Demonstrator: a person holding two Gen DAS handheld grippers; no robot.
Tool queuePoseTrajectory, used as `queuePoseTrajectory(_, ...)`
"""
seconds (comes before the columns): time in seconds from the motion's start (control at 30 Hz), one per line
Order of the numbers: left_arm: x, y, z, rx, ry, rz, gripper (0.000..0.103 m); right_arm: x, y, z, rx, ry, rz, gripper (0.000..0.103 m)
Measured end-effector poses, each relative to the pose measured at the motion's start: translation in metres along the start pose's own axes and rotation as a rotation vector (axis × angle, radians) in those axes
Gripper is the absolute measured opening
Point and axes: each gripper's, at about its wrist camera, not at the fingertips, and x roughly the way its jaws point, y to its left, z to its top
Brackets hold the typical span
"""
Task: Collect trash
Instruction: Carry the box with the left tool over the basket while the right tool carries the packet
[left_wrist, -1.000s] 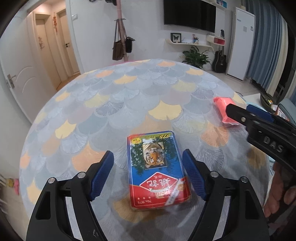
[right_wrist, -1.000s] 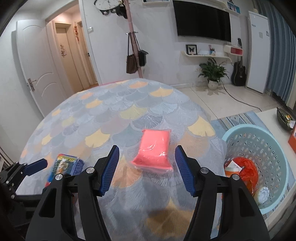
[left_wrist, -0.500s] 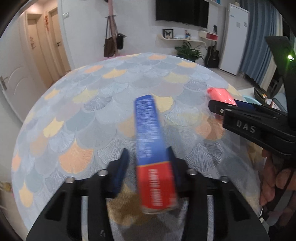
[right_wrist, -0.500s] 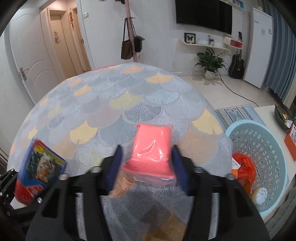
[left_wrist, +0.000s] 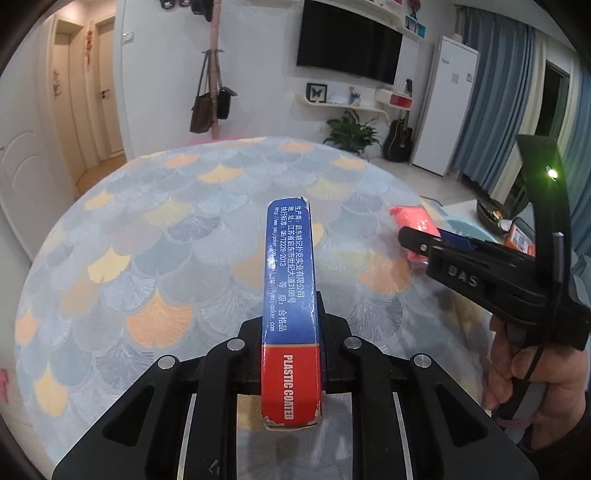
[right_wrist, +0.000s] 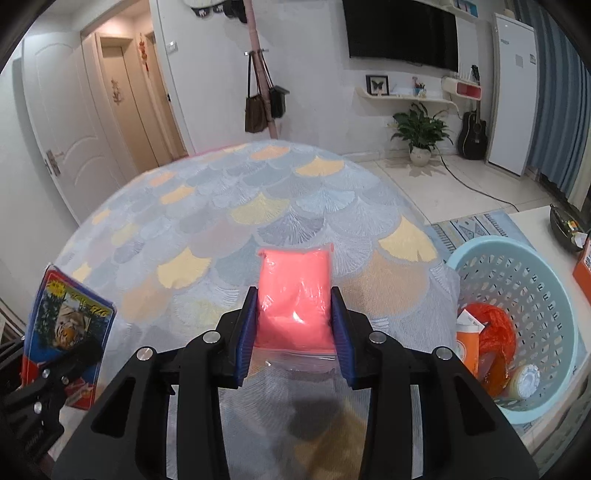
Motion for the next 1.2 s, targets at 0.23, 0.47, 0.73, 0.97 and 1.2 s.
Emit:
queuePoseTrajectory(0.23,-0.007,-0.001,0.003,0.004,-0.018,0.019,0.016,-0.021,0.004,-0.004,-0.011,-0.04,0.007,0.034)
queuePoseTrajectory(0.47,-0.013,-0.01,0.005,0.026,-0.037,0.04,0.016,-0.035,0.002,-0.007,-0.012,-0.064,0.002,0.034)
queuePoseTrajectory(0.73,-0.015,-0.018,0.007,0.046,-0.05,0.05,0.016,-0.048,-0.008,-0.011,0.011,-0.085,0.005,0.034)
queuePoseTrajectory(0.97,-0.014,-0.028,0.012,0.063,-0.056,0.044,0.016,-0.058,-0.02,-0.012,0.032,-0.105,-0.004,0.034)
queuePoseTrajectory(1.2,-0.012,-0.046,0.017,0.093,-0.059,0.026,0.016,-0.067,-0.038,-0.013,0.058,-0.121,-0.018,0.034)
